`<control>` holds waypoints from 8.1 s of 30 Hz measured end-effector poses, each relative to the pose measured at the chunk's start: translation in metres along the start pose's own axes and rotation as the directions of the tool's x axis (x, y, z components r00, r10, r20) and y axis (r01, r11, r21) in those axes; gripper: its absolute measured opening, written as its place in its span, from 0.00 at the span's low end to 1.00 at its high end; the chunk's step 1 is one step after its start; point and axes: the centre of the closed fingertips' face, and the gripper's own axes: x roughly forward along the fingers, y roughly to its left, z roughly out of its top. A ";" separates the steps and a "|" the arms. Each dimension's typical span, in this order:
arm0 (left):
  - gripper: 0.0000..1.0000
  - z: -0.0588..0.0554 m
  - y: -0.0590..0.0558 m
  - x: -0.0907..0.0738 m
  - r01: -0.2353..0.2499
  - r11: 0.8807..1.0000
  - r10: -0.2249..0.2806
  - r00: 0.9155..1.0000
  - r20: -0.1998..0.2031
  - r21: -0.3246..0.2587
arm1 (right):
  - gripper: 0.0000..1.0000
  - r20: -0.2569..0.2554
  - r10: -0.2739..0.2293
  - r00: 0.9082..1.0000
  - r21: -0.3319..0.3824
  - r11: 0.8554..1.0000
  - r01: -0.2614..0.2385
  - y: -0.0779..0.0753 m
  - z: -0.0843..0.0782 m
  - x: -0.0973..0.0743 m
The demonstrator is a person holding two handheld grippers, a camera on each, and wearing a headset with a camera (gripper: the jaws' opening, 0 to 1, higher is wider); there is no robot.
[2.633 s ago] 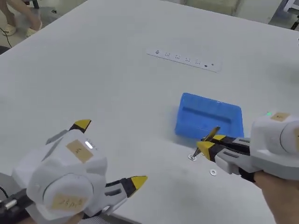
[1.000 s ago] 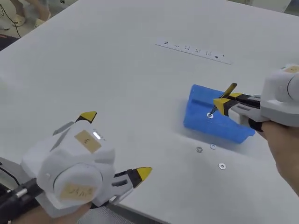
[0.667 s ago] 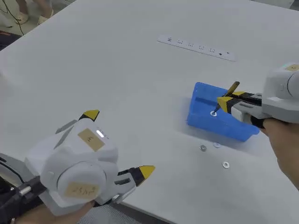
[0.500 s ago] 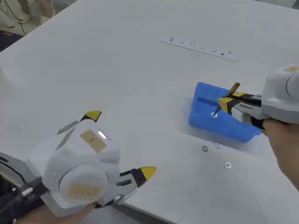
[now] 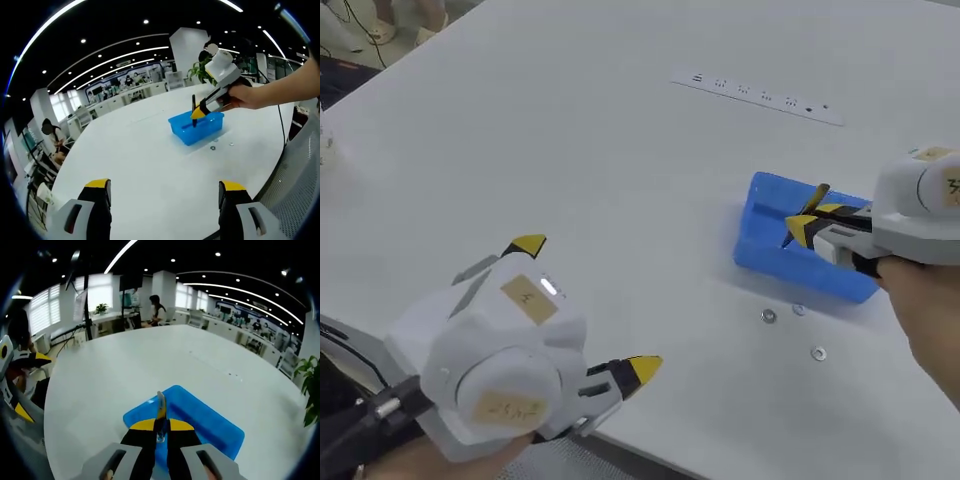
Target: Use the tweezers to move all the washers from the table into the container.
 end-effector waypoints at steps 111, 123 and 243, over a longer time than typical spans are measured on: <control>0.89 -0.002 -0.005 0.000 0.020 1.000 -0.019 1.000 -0.018 0.021 | 0.02 -0.027 0.098 0.995 0.077 0.992 -0.096 0.056 -0.042 -0.042; 0.89 -0.002 -0.006 -0.001 0.022 0.999 -0.022 1.000 -0.019 0.029 | 0.02 0.025 0.075 0.997 0.106 0.991 -0.077 0.047 -0.023 -0.055; 0.87 -0.007 -0.004 0.001 0.009 0.999 -0.006 0.999 -0.045 0.053 | 0.05 0.057 -0.066 0.996 0.224 0.973 0.052 0.023 -0.036 -0.068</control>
